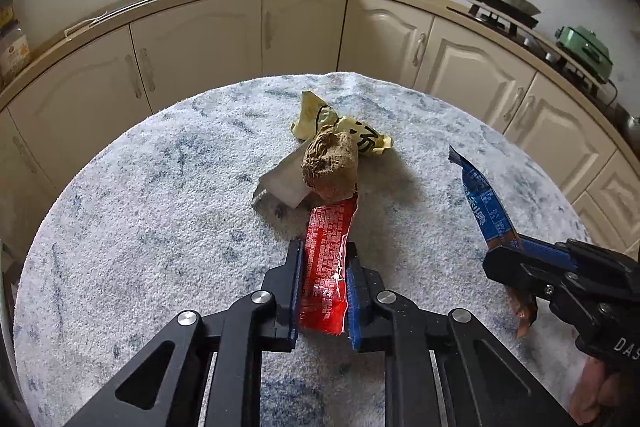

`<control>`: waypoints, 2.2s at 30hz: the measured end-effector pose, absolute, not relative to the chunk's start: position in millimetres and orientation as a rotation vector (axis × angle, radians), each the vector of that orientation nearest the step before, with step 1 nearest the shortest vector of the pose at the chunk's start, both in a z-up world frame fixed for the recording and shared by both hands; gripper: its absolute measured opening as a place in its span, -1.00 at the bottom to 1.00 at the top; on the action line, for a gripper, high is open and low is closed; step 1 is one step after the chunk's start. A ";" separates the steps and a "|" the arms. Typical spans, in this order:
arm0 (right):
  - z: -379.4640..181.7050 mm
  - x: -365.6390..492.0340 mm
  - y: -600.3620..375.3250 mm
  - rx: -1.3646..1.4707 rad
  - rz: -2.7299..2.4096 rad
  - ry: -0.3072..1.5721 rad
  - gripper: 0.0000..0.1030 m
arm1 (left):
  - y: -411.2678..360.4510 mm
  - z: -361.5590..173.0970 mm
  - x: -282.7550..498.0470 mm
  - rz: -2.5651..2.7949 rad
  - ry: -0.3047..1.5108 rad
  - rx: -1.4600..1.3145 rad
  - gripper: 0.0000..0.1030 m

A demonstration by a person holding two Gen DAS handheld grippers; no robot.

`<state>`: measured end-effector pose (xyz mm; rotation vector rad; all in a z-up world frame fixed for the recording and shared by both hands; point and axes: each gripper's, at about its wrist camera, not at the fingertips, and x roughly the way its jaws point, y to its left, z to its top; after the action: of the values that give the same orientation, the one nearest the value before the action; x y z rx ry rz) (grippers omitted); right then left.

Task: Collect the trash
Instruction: 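Grasp the red snack packet with the left tool while the right tool holds the bar, then carry the red packet and snack bar toward the wastebasket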

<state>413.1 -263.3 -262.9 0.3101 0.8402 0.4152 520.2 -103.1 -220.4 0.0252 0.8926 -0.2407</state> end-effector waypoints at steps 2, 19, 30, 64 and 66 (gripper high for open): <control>-262.7 413.3 -262.8 0.307 0.413 0.841 -0.63 | -98.7 -217.7 516.9 -0.247 0.893 0.009 -0.73; -252.6 397.2 -265.1 0.314 0.393 0.822 -0.63 | -55.4 -194.7 463.5 -0.260 0.828 -0.122 -0.79; -210.0 354.6 -275.0 0.293 0.365 0.735 -0.63 | -60.2 -145.3 411.0 -0.314 0.717 -0.122 -0.79; -227.7 143.0 -580.4 0.510 -0.234 0.657 -0.63 | -392.2 -134.8 352.7 -0.905 0.816 0.067 -0.78; -254.2 141.9 -599.9 0.555 -0.256 0.693 -0.63 | -412.9 -156.1 361.2 -0.912 0.877 0.081 -0.78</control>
<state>141.8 -599.9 -254.2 0.5546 0.6933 -0.2565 361.2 -412.9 -156.1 0.0813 0.8773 -0.9117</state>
